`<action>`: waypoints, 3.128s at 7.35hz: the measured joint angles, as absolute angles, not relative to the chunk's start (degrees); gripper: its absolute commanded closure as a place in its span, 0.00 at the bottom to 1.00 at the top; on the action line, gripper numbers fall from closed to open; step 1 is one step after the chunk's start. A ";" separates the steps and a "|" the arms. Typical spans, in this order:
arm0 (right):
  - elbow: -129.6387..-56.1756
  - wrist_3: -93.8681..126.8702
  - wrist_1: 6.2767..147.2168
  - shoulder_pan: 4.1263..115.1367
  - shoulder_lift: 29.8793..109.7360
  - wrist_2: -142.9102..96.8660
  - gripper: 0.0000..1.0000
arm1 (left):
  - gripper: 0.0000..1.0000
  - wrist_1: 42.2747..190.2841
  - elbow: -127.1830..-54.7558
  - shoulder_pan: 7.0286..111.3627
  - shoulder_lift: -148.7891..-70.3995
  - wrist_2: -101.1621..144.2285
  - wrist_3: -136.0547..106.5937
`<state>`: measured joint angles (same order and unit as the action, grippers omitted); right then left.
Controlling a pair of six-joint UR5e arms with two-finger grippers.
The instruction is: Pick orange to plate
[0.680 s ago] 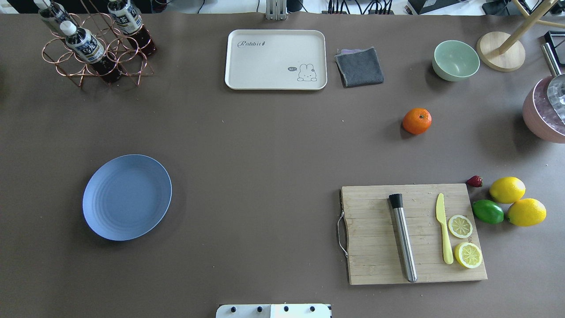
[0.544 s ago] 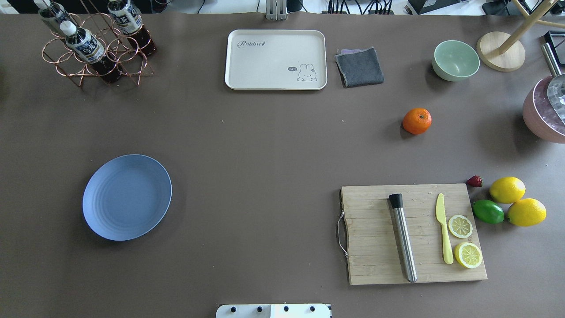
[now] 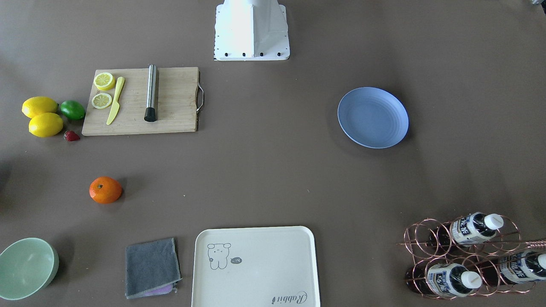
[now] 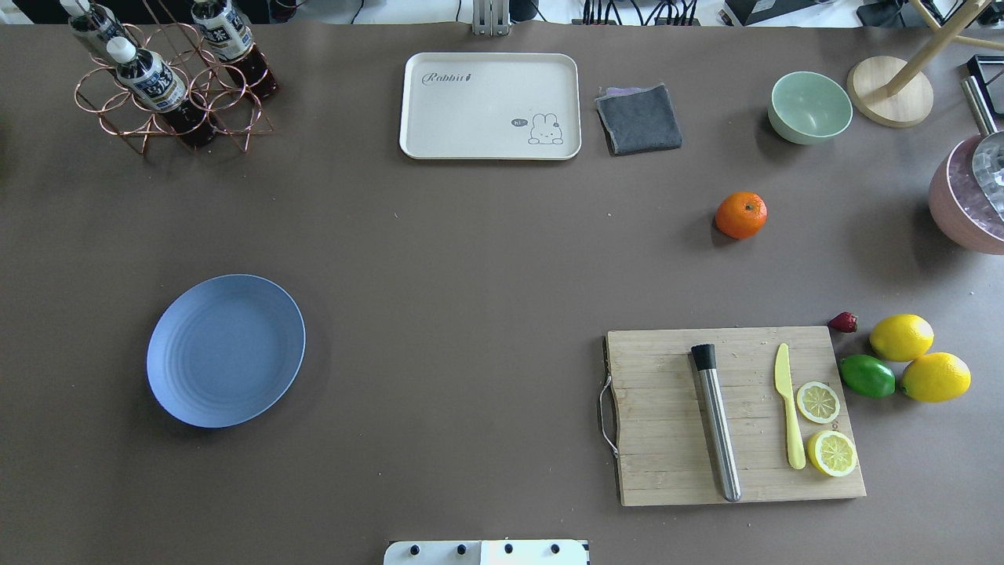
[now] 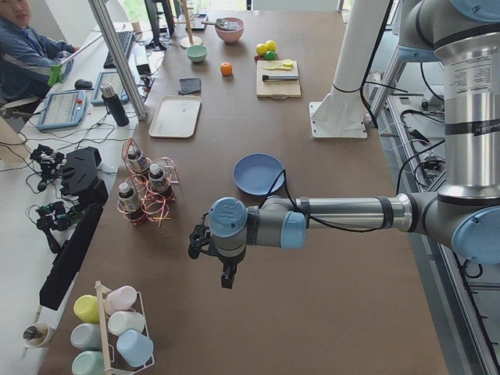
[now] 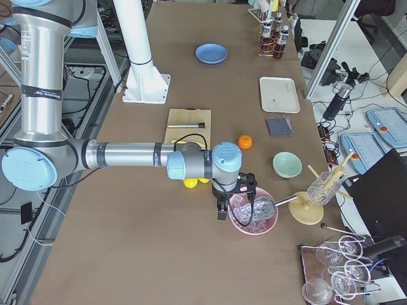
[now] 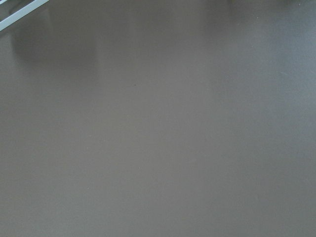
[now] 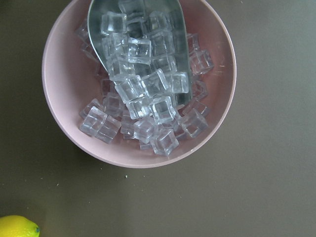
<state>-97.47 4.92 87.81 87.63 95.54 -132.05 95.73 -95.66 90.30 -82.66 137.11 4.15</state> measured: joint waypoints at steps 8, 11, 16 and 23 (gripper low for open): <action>-97.64 4.85 87.80 87.63 94.71 -132.13 0.00 | 0.02 103.59 -96.39 90.30 -83.29 137.86 3.61; -97.58 4.92 87.80 87.63 94.66 -132.74 0.00 | 0.02 104.66 -96.11 90.27 -85.04 140.04 3.52; -96.69 5.68 75.35 86.30 94.71 -133.90 0.00 | 0.02 112.29 -94.73 89.66 -86.50 140.76 1.53; -98.18 41.73 56.23 66.18 90.42 -124.93 0.00 | 0.02 151.34 -92.02 62.14 -82.21 131.42 -51.26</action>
